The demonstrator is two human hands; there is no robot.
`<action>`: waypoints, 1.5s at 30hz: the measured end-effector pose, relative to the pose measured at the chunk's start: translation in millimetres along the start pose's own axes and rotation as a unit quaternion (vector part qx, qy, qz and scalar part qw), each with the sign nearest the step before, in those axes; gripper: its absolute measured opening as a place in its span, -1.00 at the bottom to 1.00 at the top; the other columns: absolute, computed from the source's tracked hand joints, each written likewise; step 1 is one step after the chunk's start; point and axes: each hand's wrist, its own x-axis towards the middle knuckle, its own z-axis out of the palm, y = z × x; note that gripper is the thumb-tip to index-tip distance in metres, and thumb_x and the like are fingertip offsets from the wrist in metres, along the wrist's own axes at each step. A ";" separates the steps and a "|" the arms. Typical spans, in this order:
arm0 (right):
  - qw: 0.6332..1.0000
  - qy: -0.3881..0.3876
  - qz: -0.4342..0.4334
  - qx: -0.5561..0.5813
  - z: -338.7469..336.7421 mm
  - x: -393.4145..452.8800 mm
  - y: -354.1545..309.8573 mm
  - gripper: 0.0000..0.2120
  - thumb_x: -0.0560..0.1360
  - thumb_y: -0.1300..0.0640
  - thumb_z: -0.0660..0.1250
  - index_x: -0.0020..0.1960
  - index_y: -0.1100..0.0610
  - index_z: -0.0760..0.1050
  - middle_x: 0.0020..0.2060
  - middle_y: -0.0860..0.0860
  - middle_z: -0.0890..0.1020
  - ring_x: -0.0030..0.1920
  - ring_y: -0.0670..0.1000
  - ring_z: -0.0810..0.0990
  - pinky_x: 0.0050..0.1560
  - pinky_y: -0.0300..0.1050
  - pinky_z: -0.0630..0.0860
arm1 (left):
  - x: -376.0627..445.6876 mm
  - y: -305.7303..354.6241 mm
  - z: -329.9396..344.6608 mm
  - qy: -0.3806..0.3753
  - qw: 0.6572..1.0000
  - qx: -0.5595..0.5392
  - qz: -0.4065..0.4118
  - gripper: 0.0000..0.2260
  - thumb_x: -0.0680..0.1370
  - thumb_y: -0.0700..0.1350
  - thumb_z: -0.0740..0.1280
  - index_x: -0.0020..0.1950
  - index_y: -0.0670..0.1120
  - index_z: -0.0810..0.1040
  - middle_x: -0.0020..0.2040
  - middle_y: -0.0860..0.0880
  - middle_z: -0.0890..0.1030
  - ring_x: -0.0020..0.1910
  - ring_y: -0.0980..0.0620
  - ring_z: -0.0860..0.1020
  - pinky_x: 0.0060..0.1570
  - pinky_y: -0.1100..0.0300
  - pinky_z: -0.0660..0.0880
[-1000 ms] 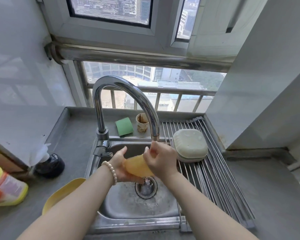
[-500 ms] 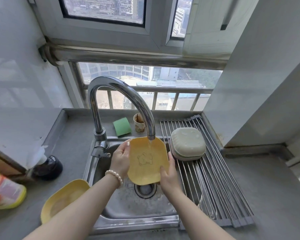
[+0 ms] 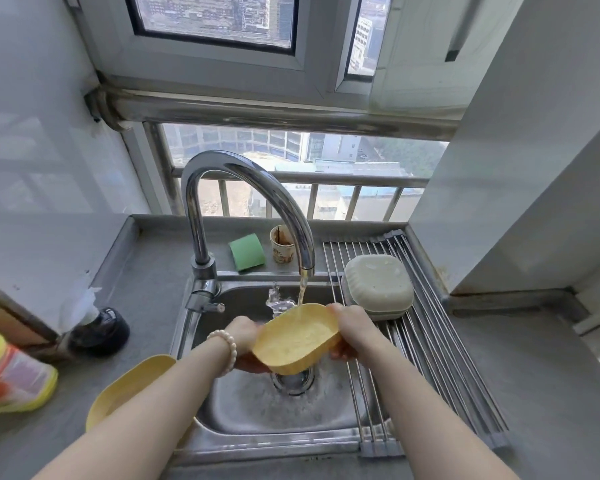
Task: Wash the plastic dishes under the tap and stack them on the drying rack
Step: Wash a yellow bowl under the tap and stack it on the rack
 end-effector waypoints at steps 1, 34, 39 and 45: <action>0.998 0.014 -0.039 -0.043 -0.3 -2.1 -1.8 -0.73 0.58 0.13 0.09 -0.22 0.22 0.40 -0.49 0.16 0.45 -0.60 0.10 0.46 -0.64 -0.23 0.31 | 1.9 -4.0 4.6 -0.013 1.000 -0.010 0.004 -0.81 0.62 -0.13 0.22 -0.08 -0.21 0.54 -0.26 -0.19 0.61 -0.36 -0.12 0.62 -0.46 0.05 0.58; 0.960 -0.044 -0.263 -0.088 3.5 14.5 32.7 -0.45 0.61 -0.11 0.11 0.54 -0.10 0.02 0.34 -0.20 0.27 0.36 -0.18 0.23 0.35 -0.20 0.18 | 21.5 -15.5 -13.4 -0.044 0.994 -0.091 0.030 -0.73 0.55 -0.43 0.20 0.22 -0.27 0.45 0.04 -0.26 0.59 -0.13 -0.16 0.63 -0.26 0.02 0.64; 0.959 -0.113 -0.251 -0.069 -16.9 6.5 49.8 -0.19 0.41 0.01 0.19 0.52 -0.22 -0.18 0.25 -0.53 0.11 0.25 -0.50 0.22 0.36 -0.21 0.16 | 19.2 -6.4 -3.9 -0.060 0.986 -0.114 0.109 -0.44 0.48 -0.50 0.23 0.40 -0.06 0.38 0.15 -0.17 0.56 0.04 -0.16 0.59 -0.14 -0.02 0.62; 0.971 -0.084 -0.224 -0.016 -41.3 13.3 59.8 -0.12 0.24 0.18 0.39 0.50 0.00 0.13 0.27 -0.16 0.42 0.19 -0.26 0.46 0.09 -0.39 0.44 | 7.0 6.7 12.0 -0.050 0.985 -0.105 0.129 -0.50 0.58 -0.26 0.25 0.49 0.00 0.23 -0.08 -0.15 0.58 -0.31 -0.03 0.57 -0.28 0.08 0.60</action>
